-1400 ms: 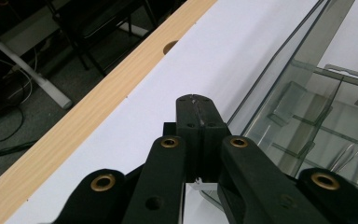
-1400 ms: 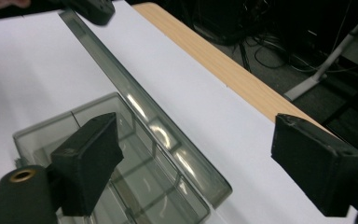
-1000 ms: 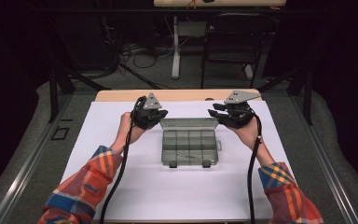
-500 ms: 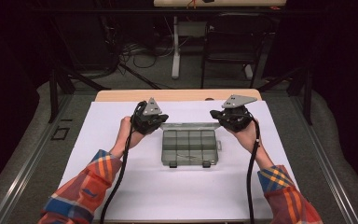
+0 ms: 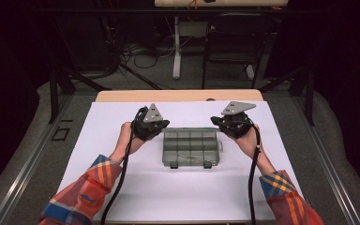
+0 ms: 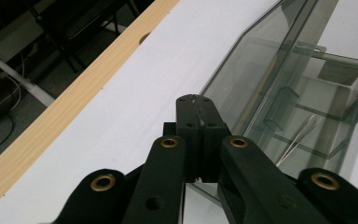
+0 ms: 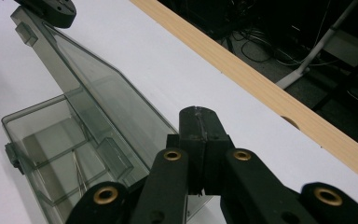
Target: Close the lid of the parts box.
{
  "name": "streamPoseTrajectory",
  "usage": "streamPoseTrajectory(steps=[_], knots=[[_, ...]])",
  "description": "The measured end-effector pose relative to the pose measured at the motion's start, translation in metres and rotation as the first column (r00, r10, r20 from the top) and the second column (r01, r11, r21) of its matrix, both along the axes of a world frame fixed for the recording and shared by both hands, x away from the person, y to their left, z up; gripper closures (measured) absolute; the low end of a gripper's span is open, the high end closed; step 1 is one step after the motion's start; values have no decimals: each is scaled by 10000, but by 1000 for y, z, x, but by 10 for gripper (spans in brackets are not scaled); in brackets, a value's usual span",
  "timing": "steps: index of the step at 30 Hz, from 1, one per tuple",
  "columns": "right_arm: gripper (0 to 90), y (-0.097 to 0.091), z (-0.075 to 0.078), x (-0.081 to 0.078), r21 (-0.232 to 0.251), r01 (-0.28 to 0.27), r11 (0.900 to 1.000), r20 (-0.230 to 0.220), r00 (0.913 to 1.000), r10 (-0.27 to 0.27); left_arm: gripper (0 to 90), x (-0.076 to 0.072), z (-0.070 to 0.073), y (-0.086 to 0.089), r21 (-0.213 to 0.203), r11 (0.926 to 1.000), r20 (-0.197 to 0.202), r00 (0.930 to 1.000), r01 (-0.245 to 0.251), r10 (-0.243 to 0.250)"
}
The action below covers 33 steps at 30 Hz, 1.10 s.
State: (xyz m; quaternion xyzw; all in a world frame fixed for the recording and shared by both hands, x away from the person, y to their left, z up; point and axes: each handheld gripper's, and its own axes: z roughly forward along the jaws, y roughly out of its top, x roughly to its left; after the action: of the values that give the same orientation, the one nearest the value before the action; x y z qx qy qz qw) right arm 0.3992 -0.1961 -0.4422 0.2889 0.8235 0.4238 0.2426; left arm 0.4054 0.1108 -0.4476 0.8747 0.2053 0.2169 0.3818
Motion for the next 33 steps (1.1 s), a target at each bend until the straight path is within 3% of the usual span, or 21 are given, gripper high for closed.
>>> streamPoseTrajectory(steps=[33], knots=[[900,5,-34,-15,-488,-336,9982,-511,9982,311,900,-23,-27,1,93,9993,-317,9989,355,-352]])
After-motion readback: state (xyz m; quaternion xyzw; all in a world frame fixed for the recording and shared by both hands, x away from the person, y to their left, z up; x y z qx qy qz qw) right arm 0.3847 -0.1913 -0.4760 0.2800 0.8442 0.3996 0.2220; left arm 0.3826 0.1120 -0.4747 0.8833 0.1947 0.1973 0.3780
